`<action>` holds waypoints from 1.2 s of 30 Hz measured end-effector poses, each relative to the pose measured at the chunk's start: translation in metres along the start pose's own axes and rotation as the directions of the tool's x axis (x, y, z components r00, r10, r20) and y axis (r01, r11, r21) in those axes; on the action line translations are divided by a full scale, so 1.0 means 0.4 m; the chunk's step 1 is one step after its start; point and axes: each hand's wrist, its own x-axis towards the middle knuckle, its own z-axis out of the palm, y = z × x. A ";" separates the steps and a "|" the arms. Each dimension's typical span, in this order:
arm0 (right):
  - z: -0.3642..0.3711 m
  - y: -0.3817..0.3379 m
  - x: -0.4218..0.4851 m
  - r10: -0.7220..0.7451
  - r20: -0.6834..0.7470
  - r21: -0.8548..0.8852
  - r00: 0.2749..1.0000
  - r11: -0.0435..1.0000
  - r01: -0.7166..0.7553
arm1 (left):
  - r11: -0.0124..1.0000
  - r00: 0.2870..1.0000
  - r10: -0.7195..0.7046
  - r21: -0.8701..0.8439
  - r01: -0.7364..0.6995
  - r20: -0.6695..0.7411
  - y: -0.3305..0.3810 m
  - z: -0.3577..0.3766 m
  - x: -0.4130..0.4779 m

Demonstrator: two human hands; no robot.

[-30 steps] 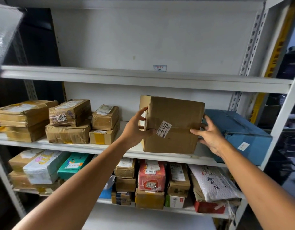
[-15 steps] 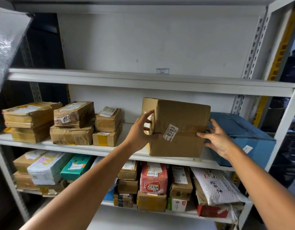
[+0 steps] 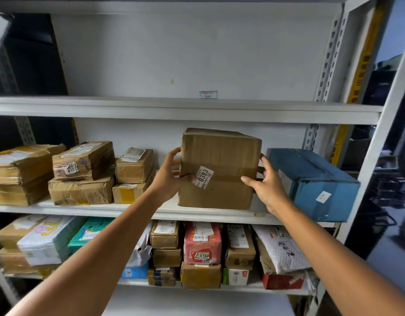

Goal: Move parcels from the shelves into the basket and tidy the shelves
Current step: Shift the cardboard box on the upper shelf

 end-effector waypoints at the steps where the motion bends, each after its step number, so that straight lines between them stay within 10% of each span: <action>1: 0.007 0.000 -0.004 -0.024 -0.007 -0.033 1.000 0.999 0.023 | 0.998 1.000 -0.029 -0.063 0.029 0.007 -0.004 -0.007 0.005; 22: 0.153 -0.019 -0.076 -0.321 -0.179 -0.493 0.930 0.848 0.198 | 0.948 0.969 -0.245 -0.202 0.247 0.036 -0.036 -0.081 0.073; 36: 0.170 0.088 -0.090 -0.221 -0.225 -0.358 0.949 0.925 0.131 | 0.948 0.964 -0.259 -0.178 0.266 0.063 -0.082 -0.076 0.094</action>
